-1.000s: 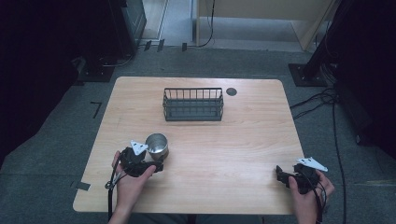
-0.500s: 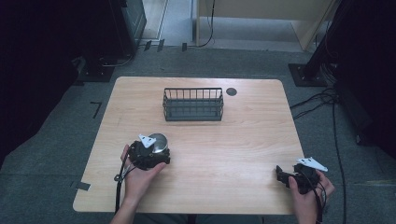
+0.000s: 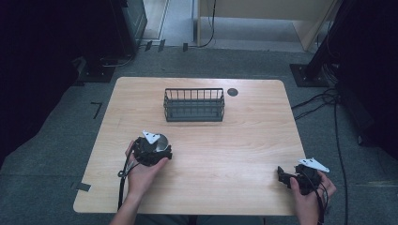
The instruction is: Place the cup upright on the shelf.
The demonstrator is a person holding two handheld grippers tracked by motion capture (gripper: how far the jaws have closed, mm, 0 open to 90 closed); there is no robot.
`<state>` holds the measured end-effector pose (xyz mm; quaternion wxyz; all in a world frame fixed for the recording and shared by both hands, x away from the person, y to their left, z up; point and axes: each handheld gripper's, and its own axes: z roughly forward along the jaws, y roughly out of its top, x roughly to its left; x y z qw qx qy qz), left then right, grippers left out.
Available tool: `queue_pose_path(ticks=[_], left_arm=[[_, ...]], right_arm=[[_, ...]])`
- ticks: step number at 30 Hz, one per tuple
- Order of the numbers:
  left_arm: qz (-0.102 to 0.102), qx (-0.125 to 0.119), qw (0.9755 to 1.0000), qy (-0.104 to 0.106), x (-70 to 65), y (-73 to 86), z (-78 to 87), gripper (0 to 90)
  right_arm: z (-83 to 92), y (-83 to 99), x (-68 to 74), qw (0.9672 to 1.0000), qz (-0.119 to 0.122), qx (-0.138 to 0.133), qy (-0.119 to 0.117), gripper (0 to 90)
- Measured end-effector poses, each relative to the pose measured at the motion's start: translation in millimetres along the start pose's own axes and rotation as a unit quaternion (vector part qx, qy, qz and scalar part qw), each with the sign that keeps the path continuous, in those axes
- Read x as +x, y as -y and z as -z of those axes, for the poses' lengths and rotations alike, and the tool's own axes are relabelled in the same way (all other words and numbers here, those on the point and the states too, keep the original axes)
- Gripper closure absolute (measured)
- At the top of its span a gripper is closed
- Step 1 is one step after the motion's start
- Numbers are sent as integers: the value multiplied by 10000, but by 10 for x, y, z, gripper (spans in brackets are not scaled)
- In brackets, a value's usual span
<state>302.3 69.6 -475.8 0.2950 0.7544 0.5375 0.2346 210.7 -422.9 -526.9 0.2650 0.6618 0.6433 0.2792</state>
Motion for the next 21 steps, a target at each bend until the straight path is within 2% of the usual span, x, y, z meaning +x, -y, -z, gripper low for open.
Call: queue_pose_path(ticks=[11,21], left_arm=[[-119,-15,9999,99,15,-46,75,189],[-169,-124,9996,210,-3,-201,119,190]], right_arm=[[0,0,0,10000,0,1,2,0],[0,0,0,10000,1,1,1,0]])
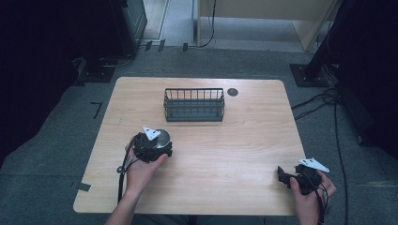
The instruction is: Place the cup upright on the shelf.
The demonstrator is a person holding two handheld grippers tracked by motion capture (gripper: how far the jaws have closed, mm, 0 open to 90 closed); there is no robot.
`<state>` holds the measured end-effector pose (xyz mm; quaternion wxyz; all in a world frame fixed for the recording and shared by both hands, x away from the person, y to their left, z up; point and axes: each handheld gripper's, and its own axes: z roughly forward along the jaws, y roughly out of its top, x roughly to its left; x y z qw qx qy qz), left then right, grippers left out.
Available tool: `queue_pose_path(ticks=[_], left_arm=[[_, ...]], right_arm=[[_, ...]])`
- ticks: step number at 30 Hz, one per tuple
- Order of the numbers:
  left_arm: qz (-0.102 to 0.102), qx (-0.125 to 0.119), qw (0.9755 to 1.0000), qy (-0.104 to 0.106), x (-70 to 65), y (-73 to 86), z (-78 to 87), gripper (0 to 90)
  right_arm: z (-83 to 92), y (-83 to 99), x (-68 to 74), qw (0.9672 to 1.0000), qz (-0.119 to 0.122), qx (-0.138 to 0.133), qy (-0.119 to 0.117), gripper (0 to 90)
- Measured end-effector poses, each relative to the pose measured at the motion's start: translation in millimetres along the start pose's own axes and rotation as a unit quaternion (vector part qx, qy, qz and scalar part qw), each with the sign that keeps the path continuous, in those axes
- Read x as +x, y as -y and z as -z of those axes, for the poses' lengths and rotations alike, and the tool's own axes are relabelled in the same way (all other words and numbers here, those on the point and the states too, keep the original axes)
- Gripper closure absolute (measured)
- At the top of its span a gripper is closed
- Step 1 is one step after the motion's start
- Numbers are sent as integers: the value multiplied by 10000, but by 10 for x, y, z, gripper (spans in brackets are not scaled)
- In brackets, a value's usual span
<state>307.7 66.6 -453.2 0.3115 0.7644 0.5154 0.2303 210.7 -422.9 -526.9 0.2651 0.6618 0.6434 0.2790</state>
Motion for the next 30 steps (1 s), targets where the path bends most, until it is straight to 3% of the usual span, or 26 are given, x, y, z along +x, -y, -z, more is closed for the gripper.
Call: queue_pose_path(ticks=[9,17,30], left_arm=[[31,-148,9997,166,33,-236,38,190],[-70,-206,9997,100,68,-447,50,190],[-107,-195,9995,203,92,-767,-19,190]], right_arm=[[0,0,0,10000,0,-2,-1,0],[0,0,0,10000,0,-2,-2,0],[0,0,0,10000,0,-2,-2,0]])
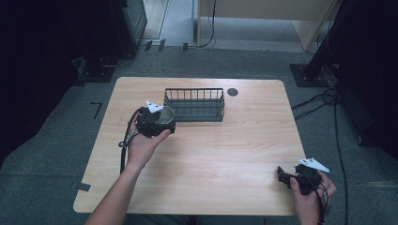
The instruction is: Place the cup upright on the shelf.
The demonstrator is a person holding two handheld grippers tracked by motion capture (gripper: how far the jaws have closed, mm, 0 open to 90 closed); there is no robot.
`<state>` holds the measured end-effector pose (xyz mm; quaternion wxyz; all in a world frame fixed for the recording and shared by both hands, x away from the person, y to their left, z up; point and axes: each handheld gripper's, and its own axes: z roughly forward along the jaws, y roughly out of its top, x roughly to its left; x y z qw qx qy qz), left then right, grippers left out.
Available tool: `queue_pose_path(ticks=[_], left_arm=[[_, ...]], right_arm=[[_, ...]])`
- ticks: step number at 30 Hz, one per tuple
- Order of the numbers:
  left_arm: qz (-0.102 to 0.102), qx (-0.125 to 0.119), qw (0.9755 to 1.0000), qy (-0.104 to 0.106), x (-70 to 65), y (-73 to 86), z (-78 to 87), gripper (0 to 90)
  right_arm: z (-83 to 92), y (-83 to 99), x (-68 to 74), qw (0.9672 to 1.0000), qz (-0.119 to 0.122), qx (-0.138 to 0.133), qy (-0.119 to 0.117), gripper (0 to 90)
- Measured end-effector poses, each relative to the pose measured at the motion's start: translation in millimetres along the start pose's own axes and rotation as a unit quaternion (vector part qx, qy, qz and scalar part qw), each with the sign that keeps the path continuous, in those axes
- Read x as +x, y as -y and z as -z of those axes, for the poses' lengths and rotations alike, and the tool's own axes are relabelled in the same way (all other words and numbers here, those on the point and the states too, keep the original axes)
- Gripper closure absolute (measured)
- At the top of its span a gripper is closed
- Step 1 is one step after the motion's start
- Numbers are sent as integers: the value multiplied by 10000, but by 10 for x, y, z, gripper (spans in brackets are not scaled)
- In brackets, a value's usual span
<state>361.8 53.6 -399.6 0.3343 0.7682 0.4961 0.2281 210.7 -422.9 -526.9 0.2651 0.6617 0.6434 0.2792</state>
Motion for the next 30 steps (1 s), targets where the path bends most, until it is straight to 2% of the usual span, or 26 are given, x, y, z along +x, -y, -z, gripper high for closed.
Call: queue_pose_path(ticks=[10,17,30], left_arm=[[-106,-22,9999,24,-23,-203,-45,190],[-155,-20,9999,65,-21,-409,-119,190],[-169,-7,9998,98,-27,-626,-247,190]], right_arm=[[0,0,0,10000,0,1,-2,0],[0,0,0,10000,0,1,0,0],[0,0,0,10000,0,0,-1,0]])
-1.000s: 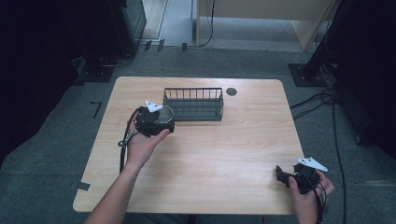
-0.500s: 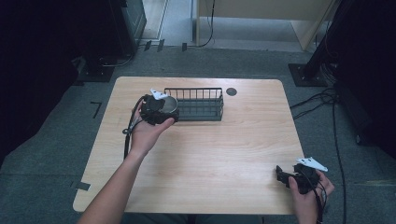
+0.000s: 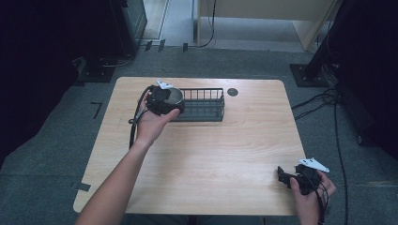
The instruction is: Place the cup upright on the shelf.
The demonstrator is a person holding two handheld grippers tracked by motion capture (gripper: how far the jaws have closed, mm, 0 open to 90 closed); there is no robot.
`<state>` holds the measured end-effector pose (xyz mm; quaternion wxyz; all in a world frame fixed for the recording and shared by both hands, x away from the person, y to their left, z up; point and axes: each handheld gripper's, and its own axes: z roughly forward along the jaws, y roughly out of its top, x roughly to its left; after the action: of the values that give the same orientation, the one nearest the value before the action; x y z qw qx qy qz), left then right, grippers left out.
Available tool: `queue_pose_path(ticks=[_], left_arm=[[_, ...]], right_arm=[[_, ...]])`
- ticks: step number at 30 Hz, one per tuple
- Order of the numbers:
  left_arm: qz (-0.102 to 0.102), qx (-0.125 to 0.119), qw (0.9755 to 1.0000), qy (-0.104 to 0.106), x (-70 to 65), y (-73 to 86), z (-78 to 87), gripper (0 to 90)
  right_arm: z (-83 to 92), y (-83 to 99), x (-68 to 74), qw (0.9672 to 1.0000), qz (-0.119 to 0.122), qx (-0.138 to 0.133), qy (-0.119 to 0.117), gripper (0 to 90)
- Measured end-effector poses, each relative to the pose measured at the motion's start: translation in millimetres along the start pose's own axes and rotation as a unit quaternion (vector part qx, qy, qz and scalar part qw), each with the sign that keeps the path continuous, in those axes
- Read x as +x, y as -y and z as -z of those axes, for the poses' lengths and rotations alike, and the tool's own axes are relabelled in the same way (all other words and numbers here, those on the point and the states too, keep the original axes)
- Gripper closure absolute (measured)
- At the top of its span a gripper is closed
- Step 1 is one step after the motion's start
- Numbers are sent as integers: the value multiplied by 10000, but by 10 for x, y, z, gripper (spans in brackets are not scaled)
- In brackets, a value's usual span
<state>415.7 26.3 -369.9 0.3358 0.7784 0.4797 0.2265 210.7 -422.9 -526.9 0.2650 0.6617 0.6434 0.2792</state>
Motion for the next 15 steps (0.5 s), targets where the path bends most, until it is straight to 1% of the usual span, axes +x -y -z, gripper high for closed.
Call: queue_pose_path(ticks=[1,6,9,11,15], left_arm=[[0,0,10000,0,0,0,0,190],[72,-48,10000,-5,52,-139,-63,190],[21,-69,10000,-36,68,-220,-93,190],[66,-79,9999,-58,82,-264,-127,190],[66,-78,9999,-54,102,-318,-183,190]], right_arm=[[0,0,0,10000,0,0,0,0],[0,0,1,10000,-2,1,1,0],[0,0,0,10000,0,2,1,0],[0,0,0,10000,1,1,1,0],[0,0,0,10000,-1,2,0,0]])
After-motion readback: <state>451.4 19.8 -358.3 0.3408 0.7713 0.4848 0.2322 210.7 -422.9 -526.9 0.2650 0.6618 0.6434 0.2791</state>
